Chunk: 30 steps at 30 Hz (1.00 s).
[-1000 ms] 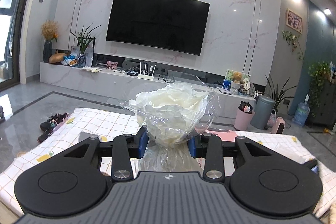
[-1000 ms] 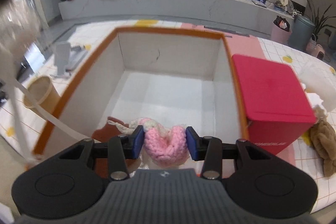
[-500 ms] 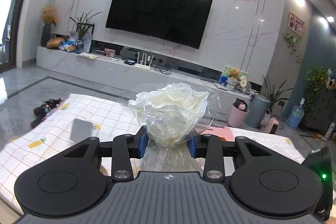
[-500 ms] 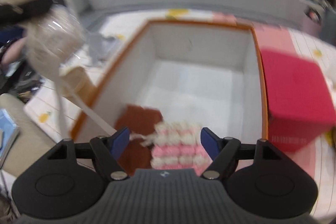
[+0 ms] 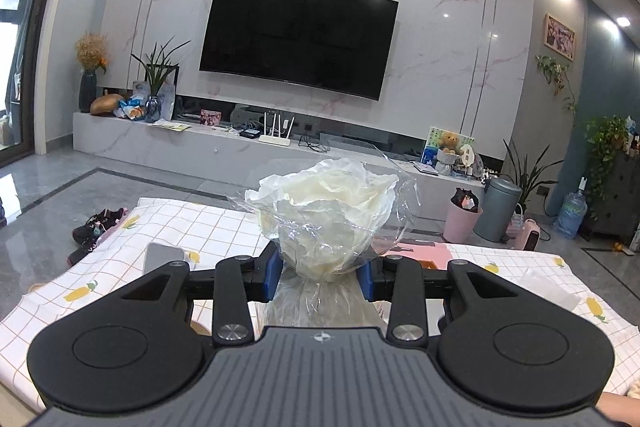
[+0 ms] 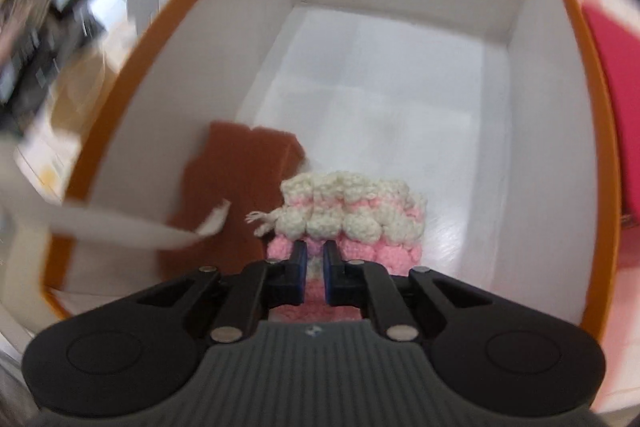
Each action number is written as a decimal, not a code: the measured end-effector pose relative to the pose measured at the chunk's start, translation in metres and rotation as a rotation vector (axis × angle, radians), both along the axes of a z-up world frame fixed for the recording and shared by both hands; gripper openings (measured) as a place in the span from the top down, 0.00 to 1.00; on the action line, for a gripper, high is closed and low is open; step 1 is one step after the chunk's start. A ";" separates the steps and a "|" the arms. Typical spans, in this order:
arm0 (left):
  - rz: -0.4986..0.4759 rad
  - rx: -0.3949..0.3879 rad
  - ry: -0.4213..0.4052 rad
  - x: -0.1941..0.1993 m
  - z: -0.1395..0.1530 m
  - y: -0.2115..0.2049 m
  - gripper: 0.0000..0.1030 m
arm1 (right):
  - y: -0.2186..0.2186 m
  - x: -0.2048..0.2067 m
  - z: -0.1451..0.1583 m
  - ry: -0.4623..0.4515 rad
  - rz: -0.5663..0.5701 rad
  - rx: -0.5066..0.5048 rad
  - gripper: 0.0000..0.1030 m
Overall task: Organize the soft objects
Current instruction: 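Open the right tool to drop the pink hat into the orange box, then lower the tissue bag into the orange box and open the left tool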
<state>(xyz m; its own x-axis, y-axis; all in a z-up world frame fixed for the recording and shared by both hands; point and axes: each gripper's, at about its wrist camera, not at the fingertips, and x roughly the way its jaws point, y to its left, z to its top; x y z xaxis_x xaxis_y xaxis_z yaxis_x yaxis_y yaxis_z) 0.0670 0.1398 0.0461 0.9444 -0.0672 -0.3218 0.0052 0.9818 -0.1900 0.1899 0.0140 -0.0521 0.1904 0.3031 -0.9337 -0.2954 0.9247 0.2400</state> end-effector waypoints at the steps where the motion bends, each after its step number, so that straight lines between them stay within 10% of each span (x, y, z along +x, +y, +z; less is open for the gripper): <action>1: -0.002 -0.009 0.001 0.000 0.000 0.000 0.59 | -0.003 0.005 -0.002 0.025 -0.025 0.039 0.92; 8: 0.003 -0.012 -0.004 -0.002 -0.001 0.006 0.59 | -0.023 0.012 -0.008 0.097 -0.111 0.147 0.80; 9: 0.000 -0.010 -0.003 -0.002 0.000 0.006 0.59 | -0.019 0.008 -0.004 0.074 -0.083 0.119 0.69; 11: -0.005 -0.012 -0.004 -0.003 0.000 0.004 0.59 | -0.013 -0.004 0.007 0.008 -0.020 0.093 0.10; 30: -0.113 -0.063 0.126 0.032 -0.004 -0.036 0.59 | -0.158 -0.108 0.093 -0.416 -0.076 0.173 0.08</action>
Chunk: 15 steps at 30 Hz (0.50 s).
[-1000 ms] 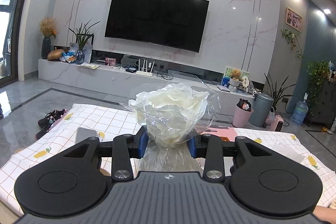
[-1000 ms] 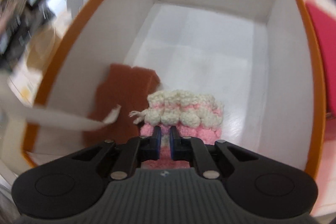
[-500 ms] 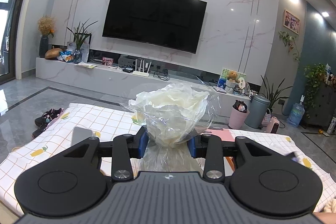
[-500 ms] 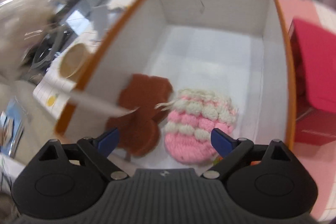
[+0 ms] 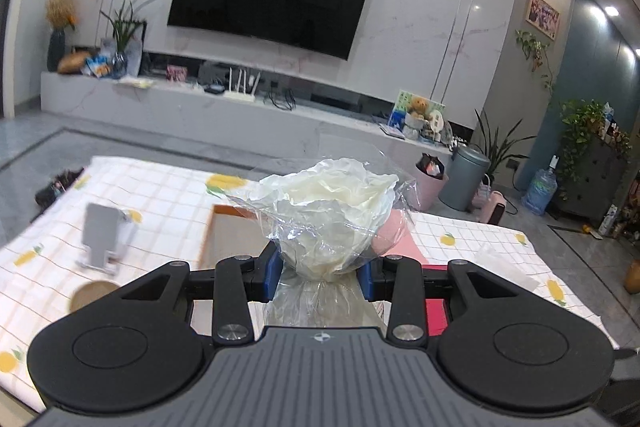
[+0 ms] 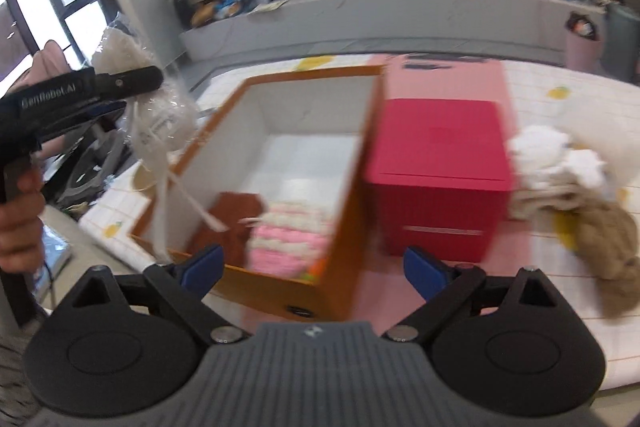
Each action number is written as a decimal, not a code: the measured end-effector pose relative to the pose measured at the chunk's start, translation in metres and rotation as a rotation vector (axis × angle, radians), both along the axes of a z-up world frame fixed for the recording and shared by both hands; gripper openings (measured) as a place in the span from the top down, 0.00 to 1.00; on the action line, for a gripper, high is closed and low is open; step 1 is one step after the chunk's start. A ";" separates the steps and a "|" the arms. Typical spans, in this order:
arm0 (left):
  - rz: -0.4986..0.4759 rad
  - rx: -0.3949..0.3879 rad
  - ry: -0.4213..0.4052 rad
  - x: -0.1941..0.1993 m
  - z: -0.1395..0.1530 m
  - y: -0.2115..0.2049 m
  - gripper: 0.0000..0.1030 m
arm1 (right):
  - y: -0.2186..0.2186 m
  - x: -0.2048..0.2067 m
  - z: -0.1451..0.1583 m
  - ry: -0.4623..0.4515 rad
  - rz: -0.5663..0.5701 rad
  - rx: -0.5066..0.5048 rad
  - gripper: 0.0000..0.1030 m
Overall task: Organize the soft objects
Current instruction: 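Lower the tissue bag into the orange box and open the left tool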
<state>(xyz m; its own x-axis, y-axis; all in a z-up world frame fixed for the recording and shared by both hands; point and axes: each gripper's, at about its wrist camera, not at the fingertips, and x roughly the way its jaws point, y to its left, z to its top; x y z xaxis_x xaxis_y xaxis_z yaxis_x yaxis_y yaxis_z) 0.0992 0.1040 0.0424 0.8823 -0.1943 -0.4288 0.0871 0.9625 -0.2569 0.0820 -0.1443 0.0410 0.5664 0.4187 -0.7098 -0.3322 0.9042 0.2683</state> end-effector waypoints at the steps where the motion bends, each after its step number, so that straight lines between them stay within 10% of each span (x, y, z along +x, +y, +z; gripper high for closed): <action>1: -0.004 -0.005 0.007 0.005 -0.001 -0.004 0.59 | -0.008 -0.001 -0.003 -0.013 -0.012 -0.006 0.08; 15: 0.002 0.059 0.120 0.047 -0.038 -0.061 0.59 | -0.044 0.001 -0.023 -0.021 -0.102 -0.001 0.08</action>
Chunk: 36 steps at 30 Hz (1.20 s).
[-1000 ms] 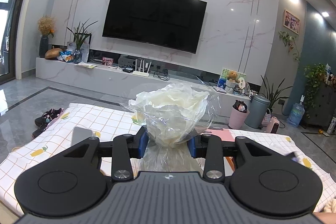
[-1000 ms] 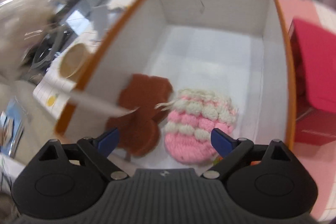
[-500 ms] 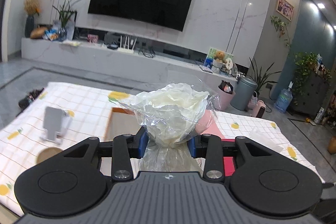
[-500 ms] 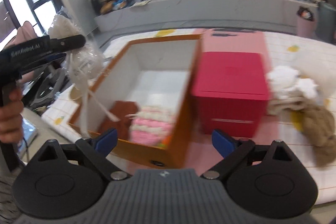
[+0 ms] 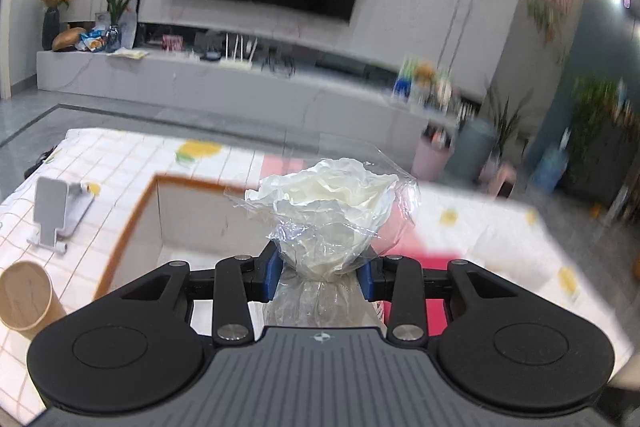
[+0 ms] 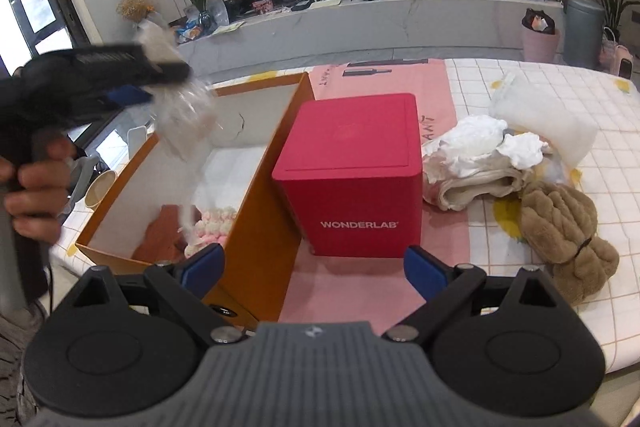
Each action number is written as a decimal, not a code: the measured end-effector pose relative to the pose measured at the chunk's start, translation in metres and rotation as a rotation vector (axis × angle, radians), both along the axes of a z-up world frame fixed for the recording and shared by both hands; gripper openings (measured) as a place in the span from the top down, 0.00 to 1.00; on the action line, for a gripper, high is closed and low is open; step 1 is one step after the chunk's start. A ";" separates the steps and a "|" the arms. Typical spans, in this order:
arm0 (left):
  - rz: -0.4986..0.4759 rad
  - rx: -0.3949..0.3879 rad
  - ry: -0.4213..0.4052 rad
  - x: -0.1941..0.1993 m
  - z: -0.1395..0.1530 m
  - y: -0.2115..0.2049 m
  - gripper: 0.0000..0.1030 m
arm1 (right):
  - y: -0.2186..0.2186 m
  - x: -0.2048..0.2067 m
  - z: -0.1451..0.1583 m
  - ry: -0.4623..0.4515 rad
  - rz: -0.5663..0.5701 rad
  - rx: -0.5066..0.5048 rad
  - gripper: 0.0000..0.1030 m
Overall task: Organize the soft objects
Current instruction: 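Lower the tissue bag into the orange box and open the left tool, then move both tools over to the pile of soft items beside the red box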
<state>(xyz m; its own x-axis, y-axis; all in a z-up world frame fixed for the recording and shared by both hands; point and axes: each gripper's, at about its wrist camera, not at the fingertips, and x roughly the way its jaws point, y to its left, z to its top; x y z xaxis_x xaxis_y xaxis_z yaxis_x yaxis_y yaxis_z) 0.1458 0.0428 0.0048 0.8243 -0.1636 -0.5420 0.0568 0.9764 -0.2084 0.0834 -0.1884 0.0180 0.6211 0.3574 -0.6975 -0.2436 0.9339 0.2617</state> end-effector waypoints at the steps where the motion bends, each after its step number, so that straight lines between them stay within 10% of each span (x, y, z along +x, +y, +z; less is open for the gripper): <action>1: -0.009 0.028 0.040 0.001 -0.008 -0.004 0.59 | 0.001 0.000 -0.001 0.003 0.002 -0.001 0.08; 8: -0.073 0.008 0.410 0.018 -0.051 -0.007 0.59 | 0.011 -0.002 -0.005 0.024 0.032 -0.010 0.08; 13: -0.083 0.022 0.449 0.023 -0.052 -0.001 0.57 | 0.018 -0.003 -0.008 0.036 0.052 -0.018 0.08; 17: -0.106 -0.015 0.487 0.020 -0.048 0.005 0.14 | 0.025 -0.007 -0.007 0.035 0.069 -0.027 0.08; 30: -0.117 0.005 0.285 -0.015 0.014 0.015 0.05 | 0.030 -0.010 -0.008 0.032 0.082 -0.023 0.08; 36: -0.202 -0.030 0.407 -0.002 -0.006 0.002 0.04 | 0.040 -0.010 -0.010 0.048 0.093 -0.014 0.08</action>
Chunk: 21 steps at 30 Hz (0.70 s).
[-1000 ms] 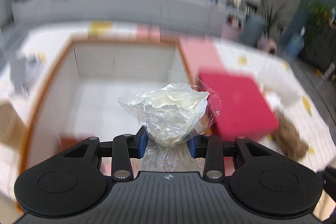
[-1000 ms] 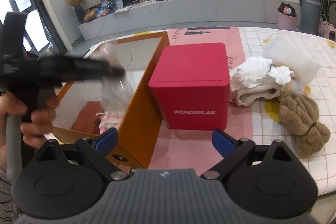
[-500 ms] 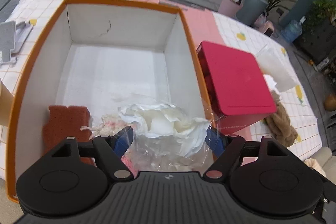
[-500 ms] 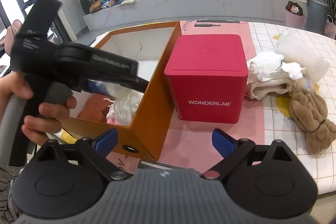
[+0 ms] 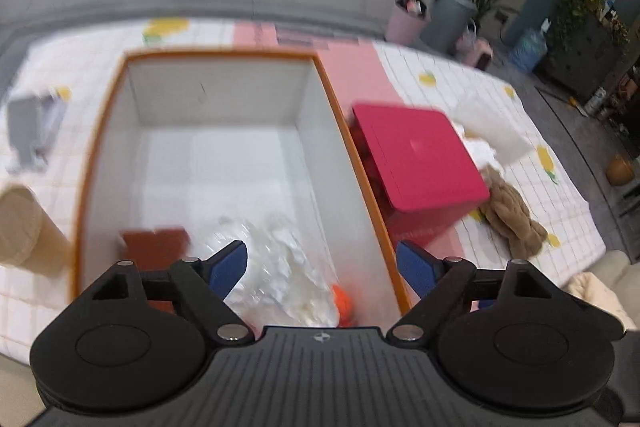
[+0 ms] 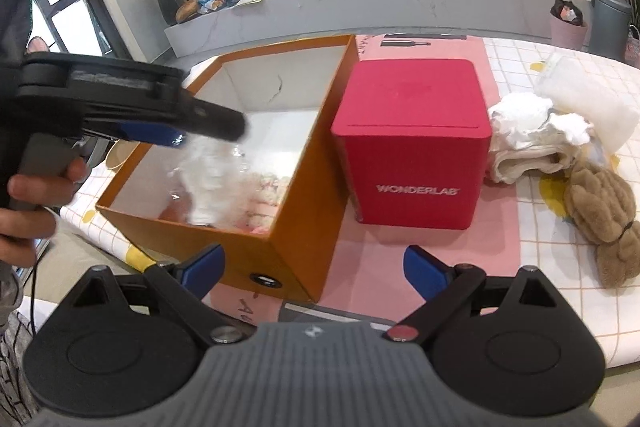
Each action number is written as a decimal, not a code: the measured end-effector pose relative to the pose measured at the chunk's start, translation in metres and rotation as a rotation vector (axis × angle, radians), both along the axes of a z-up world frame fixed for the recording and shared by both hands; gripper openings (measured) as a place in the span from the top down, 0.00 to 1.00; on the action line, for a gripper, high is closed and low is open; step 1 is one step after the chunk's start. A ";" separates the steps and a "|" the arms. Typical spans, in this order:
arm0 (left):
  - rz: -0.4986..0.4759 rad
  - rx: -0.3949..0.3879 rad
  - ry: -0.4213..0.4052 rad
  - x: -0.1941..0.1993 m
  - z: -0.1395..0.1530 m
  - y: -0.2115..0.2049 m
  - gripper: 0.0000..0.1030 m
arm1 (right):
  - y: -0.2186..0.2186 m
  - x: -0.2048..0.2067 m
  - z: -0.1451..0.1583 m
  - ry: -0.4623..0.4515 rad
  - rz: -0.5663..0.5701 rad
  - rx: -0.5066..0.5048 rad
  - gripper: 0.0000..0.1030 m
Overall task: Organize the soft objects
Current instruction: 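Move both tools over to the pile of soft items beside the red box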
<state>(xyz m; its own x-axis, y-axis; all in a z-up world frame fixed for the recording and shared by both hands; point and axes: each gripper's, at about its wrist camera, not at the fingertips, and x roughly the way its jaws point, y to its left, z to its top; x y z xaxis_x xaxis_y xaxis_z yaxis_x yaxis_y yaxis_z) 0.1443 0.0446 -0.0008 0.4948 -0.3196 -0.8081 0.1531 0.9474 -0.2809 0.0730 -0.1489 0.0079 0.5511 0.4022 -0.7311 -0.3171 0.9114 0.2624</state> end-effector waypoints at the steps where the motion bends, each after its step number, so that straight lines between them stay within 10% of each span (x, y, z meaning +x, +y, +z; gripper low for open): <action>1: 0.003 -0.053 0.043 0.004 -0.005 0.001 0.04 | 0.002 -0.002 0.000 -0.003 0.006 -0.004 0.08; 5: 0.009 -0.450 0.077 0.021 -0.009 0.012 0.06 | 0.004 -0.006 0.002 -0.015 0.021 -0.013 0.08; 7: 0.043 -0.484 0.006 0.030 -0.001 0.014 0.06 | 0.003 -0.004 0.001 -0.010 0.017 -0.009 0.08; 21: 0.020 0.043 -0.323 -0.035 0.050 -0.011 0.06 | -0.008 0.001 -0.002 -0.003 -0.012 0.023 0.09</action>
<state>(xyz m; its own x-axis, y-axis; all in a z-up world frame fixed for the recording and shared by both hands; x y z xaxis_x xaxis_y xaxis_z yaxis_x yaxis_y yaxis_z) 0.1096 0.0340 0.0493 0.7339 -0.2757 -0.6208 0.2087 0.9612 -0.1801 0.0743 -0.1566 0.0062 0.5586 0.4123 -0.7197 -0.3068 0.9089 0.2825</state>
